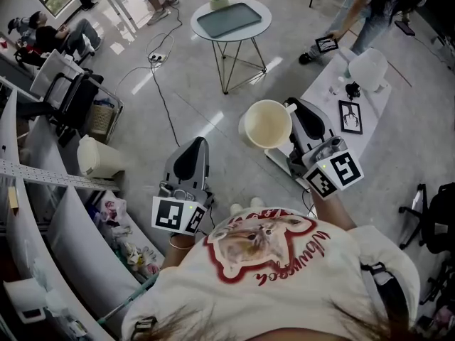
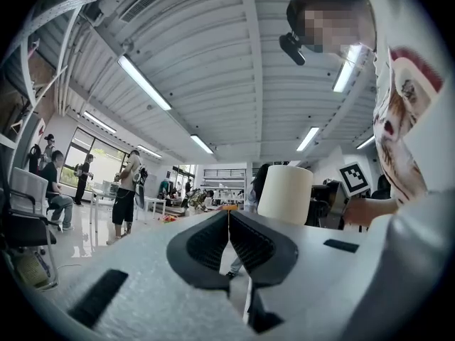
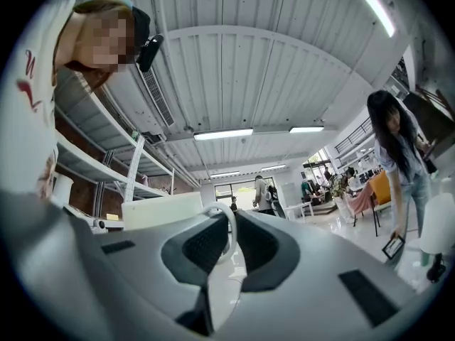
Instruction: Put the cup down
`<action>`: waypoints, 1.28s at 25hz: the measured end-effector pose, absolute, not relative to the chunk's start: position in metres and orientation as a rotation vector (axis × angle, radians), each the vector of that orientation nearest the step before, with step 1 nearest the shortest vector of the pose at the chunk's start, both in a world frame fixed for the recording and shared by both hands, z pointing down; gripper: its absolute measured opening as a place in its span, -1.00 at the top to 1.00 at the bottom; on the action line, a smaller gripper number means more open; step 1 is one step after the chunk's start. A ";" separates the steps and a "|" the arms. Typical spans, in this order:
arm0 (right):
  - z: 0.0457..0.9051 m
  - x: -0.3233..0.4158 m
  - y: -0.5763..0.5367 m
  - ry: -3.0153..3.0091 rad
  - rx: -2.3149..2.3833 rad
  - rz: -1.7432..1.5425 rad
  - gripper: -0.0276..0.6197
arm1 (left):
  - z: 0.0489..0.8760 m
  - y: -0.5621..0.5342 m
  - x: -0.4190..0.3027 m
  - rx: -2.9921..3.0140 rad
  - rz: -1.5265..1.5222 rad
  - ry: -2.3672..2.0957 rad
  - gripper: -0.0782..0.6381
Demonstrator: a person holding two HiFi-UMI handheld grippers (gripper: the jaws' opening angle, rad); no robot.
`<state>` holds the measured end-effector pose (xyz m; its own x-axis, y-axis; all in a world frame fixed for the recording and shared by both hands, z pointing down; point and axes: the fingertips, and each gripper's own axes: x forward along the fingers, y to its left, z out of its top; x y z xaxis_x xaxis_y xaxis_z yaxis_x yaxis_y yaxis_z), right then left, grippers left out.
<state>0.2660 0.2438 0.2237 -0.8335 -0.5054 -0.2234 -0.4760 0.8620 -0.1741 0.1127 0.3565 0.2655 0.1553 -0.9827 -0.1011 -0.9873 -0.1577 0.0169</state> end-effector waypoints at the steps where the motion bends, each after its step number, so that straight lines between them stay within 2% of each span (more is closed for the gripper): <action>1: 0.224 0.265 0.245 2.776 -0.741 -0.163 0.81 | 0.265 0.357 0.112 -2.344 0.137 2.007 0.73; 20: 0.229 0.296 0.226 2.772 -0.728 -0.107 0.80 | 0.278 0.342 0.133 -2.299 0.182 2.073 0.73; 32: 0.232 0.284 0.199 2.768 -0.715 -0.122 0.80 | 0.282 0.316 0.125 -2.301 0.166 2.074 0.73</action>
